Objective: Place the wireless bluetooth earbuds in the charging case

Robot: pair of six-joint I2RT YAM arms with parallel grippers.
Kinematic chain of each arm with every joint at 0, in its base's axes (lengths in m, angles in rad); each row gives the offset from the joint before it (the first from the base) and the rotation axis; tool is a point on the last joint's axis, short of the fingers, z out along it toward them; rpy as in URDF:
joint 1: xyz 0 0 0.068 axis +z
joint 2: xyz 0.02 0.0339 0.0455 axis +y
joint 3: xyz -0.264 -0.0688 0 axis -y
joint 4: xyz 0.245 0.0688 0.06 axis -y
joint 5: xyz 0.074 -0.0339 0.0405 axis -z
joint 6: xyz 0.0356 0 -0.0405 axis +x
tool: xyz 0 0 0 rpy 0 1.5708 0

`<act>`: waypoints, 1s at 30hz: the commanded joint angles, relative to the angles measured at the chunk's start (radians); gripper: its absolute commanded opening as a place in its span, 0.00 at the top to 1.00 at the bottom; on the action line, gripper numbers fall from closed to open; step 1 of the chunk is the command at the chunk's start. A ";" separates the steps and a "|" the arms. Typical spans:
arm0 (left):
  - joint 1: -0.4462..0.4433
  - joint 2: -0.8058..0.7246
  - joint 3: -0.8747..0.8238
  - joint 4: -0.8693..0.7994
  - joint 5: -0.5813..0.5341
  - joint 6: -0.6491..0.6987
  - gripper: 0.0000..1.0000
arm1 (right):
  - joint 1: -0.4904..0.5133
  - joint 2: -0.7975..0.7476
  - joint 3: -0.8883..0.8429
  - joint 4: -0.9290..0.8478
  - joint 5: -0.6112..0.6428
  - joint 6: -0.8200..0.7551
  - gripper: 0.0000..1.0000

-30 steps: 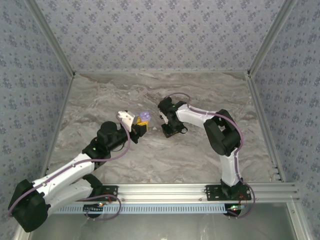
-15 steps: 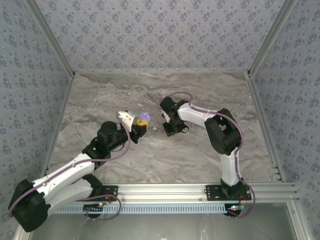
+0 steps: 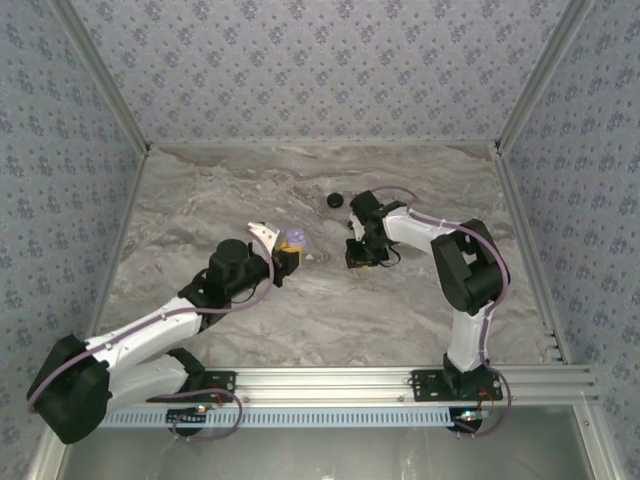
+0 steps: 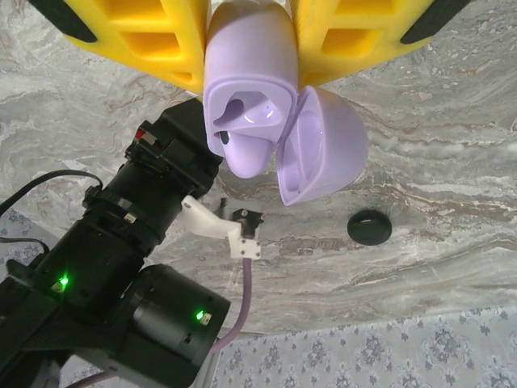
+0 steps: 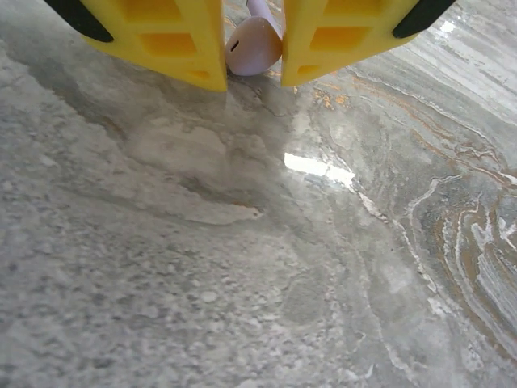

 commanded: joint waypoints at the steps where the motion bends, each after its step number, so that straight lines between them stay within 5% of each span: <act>1: -0.007 0.030 0.010 0.106 0.014 -0.044 0.75 | -0.018 -0.061 -0.026 0.058 -0.064 0.034 0.78; 30: -0.060 0.277 -0.052 0.451 -0.027 -0.114 0.74 | -0.071 -0.389 -0.156 0.291 -0.306 0.129 0.78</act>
